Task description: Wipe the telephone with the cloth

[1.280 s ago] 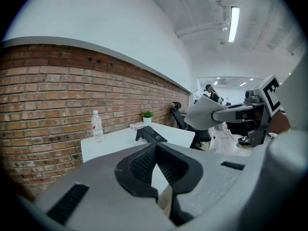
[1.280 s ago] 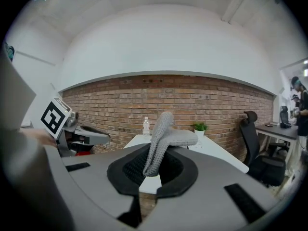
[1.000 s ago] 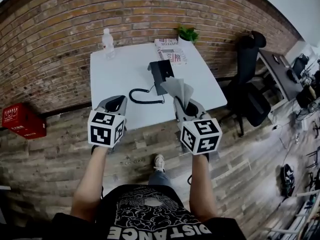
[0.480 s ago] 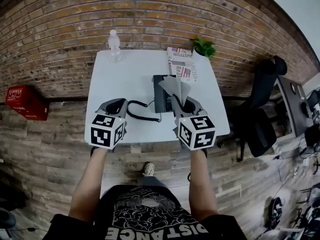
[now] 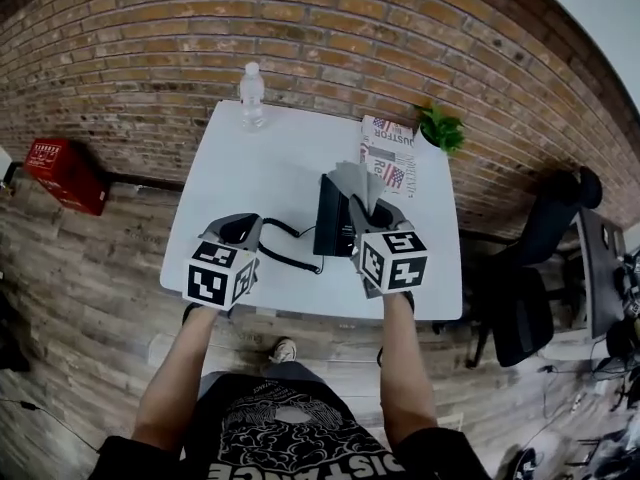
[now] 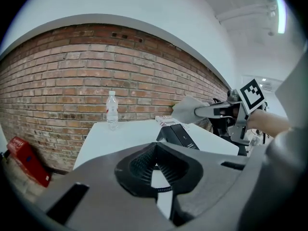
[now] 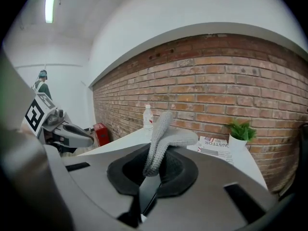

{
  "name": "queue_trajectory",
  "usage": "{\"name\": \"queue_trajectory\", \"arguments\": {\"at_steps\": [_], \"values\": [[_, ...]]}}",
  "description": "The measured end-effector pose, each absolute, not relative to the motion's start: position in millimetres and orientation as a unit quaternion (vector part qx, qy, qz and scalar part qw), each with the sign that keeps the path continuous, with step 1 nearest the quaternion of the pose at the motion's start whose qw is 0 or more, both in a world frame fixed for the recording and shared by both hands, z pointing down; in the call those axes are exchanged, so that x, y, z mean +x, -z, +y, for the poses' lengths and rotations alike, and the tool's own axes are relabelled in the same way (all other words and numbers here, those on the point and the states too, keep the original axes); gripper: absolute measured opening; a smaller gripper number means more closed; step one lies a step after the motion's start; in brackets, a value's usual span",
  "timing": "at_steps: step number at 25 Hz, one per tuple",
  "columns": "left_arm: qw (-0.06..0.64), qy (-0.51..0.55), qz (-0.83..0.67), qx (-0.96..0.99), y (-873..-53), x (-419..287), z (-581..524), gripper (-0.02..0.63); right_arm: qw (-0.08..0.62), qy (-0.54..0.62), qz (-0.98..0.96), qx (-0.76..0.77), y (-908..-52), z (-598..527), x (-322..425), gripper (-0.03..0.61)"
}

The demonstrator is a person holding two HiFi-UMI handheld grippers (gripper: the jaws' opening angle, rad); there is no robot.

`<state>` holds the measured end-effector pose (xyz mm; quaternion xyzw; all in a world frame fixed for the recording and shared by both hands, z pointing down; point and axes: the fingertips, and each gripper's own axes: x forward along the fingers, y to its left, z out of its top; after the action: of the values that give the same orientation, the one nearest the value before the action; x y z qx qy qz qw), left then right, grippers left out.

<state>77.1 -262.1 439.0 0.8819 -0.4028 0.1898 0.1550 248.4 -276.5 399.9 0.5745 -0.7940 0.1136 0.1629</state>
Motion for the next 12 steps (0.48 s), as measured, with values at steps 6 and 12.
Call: {"name": "queue_trajectory", "arguments": {"at_steps": [6, 12], "values": [[0.158, -0.203, -0.405, 0.878, -458, 97, -270, 0.006, 0.163, -0.129, -0.806, 0.554, -424, -314, 252, 0.012], [0.167, -0.203, -0.434, 0.862, -466, 89, -284, 0.006, 0.173, -0.133, -0.808, 0.547, -441, -343, 252, 0.012]]}}
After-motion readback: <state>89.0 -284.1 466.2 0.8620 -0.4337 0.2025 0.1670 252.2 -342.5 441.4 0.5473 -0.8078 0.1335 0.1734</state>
